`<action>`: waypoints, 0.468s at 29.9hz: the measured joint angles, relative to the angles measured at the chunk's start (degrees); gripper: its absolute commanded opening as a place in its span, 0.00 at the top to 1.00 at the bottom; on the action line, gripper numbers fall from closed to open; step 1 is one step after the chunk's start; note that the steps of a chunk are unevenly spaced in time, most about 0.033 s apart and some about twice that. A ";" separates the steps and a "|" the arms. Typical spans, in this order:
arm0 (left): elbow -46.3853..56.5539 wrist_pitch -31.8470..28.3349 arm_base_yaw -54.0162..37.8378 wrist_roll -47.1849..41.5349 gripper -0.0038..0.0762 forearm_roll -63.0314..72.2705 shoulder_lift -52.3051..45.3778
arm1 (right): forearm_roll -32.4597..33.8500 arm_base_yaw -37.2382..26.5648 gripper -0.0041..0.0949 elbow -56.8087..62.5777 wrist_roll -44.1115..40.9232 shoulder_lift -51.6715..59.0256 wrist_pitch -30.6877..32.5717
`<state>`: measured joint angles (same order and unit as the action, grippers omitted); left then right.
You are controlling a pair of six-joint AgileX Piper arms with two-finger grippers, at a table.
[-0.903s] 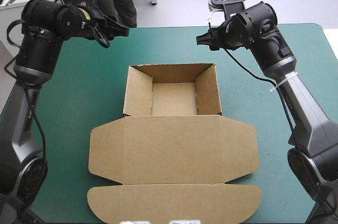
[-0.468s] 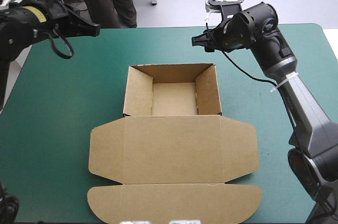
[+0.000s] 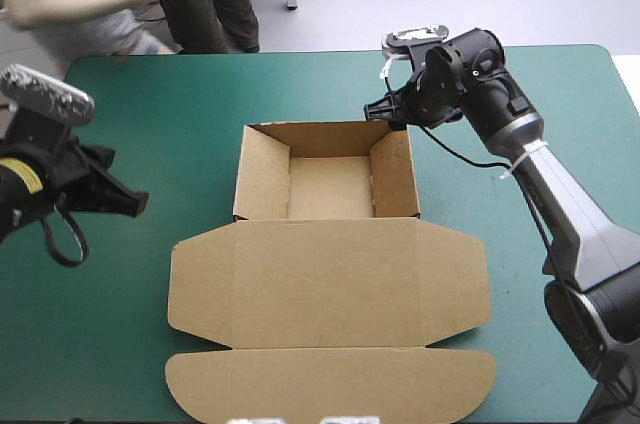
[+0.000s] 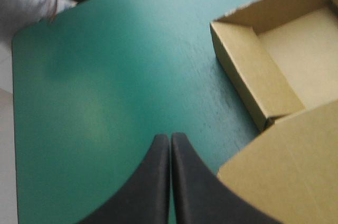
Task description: Fold the box
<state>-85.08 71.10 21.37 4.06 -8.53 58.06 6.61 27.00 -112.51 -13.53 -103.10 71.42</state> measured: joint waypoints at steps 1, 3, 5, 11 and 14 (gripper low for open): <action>3.49 -0.70 0.00 0.00 0.96 0.00 -1.93 | 0.00 0.00 0.39 0.97 0.00 -0.11 0.00; 9.99 -2.71 0.00 0.00 0.96 0.00 -5.69 | -0.03 0.00 0.39 2.98 0.12 -0.11 0.00; 15.45 -4.55 0.00 0.00 0.96 0.16 -9.25 | -0.03 0.00 0.39 4.13 0.12 -0.38 0.00; 31.38 -8.89 0.00 -0.94 0.96 1.44 -18.28 | -0.03 0.00 0.39 4.62 0.12 -3.05 0.00; 37.58 -9.78 0.00 -1.47 0.96 1.49 -22.43 | -0.03 0.00 0.39 4.62 0.17 -5.68 -0.12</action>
<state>-47.50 61.32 21.37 2.59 -7.04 35.62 6.58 27.00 -107.89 -13.36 -108.78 71.30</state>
